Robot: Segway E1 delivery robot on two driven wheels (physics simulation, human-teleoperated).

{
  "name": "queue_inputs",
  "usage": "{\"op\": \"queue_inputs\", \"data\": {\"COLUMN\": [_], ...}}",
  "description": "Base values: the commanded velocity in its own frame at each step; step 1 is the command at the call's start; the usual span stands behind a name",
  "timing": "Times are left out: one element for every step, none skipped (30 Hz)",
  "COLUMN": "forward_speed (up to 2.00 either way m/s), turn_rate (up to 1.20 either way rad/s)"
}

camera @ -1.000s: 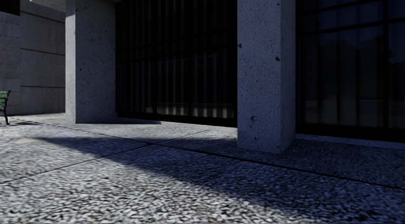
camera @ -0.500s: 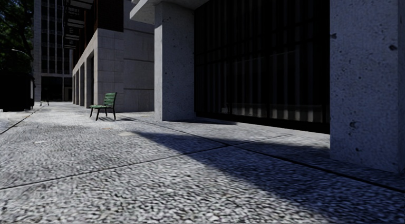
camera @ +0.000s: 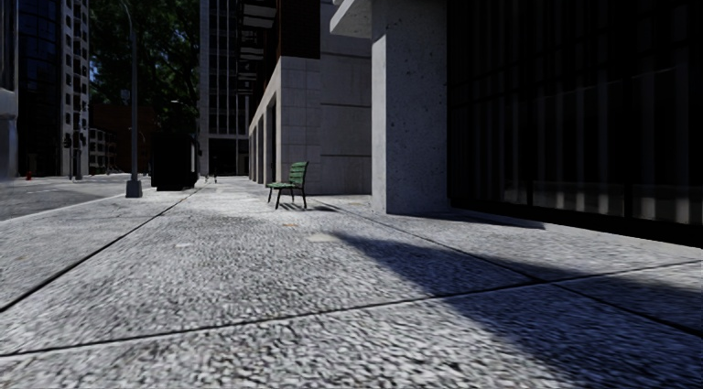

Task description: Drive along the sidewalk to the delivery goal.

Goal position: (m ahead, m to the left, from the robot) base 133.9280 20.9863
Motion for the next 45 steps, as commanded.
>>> {"op": "queue_inputs", "data": {"forward_speed": [1.51,1.51,1.51,1.51,1.51,1.51,1.51,1.51,1.52,1.55,1.55,1.64,1.71,1.75,1.75,1.78,1.81,1.81,1.82,1.85,1.85,1.85,1.86,1.86,1.86,1.86,1.86,1.86,1.91,2.00,2.00,2.00,2.00,2.00,2.00,2.00,2.00,2.00,2.00,2.00,2.00,2.00,2.00,2.00,2.00], "turn_rate": [0.78,0.78,0.78,0.78,0.78,0.78,0.78,0.78,0.78,0.78,0.78,0.76,0.71,0.65,0.65,0.51,0.35,0.35,0.23,0.16,0.13,0.13,0.13,0.13,0.13,0.13,0.13,0.12,0.00,0.00,0.00,0.00,0.00,0.00,0.00,0.00,0.00,0.00,0.00,0.00,0.00,0.00,0.00,0.00,0.00]}}
